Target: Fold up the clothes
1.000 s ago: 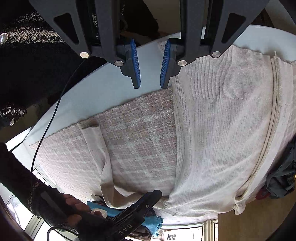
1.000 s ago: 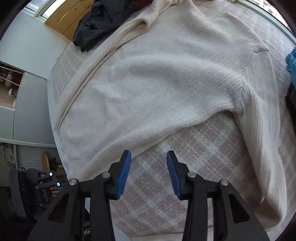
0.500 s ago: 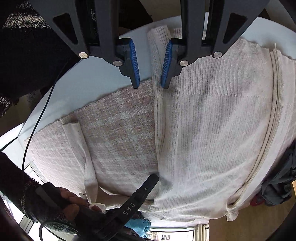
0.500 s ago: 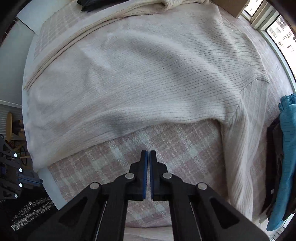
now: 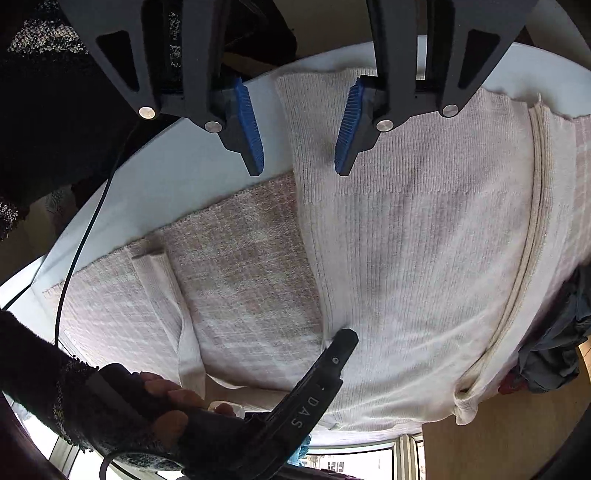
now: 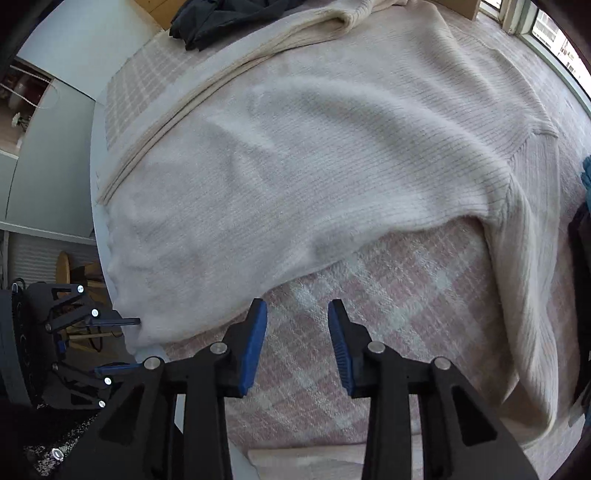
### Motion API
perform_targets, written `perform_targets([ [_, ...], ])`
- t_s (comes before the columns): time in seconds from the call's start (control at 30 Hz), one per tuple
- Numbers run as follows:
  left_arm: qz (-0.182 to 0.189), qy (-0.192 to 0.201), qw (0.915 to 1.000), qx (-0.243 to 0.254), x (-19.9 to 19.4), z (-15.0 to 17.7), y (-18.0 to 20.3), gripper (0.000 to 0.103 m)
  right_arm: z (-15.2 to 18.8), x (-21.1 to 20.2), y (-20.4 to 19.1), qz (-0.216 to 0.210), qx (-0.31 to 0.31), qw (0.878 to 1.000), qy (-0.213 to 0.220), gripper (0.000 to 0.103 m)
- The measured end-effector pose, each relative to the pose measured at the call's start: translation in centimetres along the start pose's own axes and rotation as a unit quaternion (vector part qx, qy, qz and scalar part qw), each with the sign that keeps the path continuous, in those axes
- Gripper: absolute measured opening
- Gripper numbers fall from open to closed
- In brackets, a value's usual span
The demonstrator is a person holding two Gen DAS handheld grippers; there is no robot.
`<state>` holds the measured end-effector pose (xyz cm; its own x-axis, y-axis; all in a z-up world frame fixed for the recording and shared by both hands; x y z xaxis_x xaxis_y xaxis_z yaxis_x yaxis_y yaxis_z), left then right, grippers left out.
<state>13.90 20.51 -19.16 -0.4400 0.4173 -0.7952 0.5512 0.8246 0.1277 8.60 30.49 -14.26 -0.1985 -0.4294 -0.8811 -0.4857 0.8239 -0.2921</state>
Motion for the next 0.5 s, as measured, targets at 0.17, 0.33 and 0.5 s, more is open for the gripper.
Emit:
perform_targets([
  [0.17, 0.046, 0.028, 0.9984, 0.016, -1.9, -2.0, 2.5, 0.040, 1.8, -9.7, 9.2, 0.134, 0.078, 0.983, 0.102, 0.047],
  [0.33, 0.113, 0.056, 0.9907, 0.052, 1.2, -6.7, 7.2, 0.050, 5.7, -13.1, 16.2, 0.143, 0.158, 0.972, 0.100, 0.047],
  [0.5, 0.128, 0.017, 0.9859, 0.107, 8.0, -9.6, 11.2, 0.052, 5.0, -11.4, 18.2, 0.102, 0.194, 0.970, 0.110, 0.047],
])
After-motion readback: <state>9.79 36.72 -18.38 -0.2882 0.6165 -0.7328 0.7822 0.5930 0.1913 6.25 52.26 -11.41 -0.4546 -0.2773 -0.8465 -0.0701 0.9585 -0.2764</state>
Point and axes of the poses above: each gripper's, at about its wrist camera, not at the fingertips, and x roughly the way its jaws point, y to its right, z to its underside, the point moved 5 cm from there along x, roughly the way its jaws point, and after that the axes turned 15 degrees about y, right-handed, at the moved point
